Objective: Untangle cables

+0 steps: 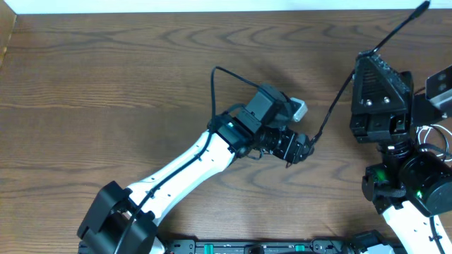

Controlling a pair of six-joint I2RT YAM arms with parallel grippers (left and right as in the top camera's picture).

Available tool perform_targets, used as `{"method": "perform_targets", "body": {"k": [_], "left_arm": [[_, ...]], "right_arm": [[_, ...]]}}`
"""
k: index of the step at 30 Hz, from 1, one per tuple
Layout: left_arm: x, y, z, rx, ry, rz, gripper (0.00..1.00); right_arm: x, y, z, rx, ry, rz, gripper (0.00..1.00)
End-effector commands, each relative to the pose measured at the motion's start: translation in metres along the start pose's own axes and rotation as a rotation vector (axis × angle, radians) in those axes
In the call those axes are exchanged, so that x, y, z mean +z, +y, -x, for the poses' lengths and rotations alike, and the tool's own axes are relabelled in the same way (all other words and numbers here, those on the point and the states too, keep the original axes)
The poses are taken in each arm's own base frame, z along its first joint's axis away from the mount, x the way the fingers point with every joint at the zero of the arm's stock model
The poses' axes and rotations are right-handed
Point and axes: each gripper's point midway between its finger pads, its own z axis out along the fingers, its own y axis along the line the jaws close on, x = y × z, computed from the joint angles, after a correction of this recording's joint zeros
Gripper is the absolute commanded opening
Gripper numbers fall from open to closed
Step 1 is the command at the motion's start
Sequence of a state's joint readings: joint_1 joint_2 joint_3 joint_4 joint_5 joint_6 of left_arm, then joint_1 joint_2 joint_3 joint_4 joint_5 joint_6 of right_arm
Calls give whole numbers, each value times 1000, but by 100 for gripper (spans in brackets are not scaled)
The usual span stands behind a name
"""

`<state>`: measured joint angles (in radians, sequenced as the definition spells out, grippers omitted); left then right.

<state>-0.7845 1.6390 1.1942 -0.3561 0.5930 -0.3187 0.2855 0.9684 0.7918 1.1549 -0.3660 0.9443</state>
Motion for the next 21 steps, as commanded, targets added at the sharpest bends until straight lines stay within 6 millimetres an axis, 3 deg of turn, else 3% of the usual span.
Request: {"method": "perform_targets", "body": {"k": [1,7,14,21], "left_arm": [[23,9,-22,-24,77,15,77],[42,12,-39,-31,139,22,65],[46,12,-42,-30,151,22,58],[46,11,-42,-31,152,19,35]], "right_arm": [[2,2,8,0,-31,-1,1],[1,-14,-1,9,5,-67,1],[0,-23,-7,21,28,-101,1],[1,-25,-8,22,30,-105,1]]}}
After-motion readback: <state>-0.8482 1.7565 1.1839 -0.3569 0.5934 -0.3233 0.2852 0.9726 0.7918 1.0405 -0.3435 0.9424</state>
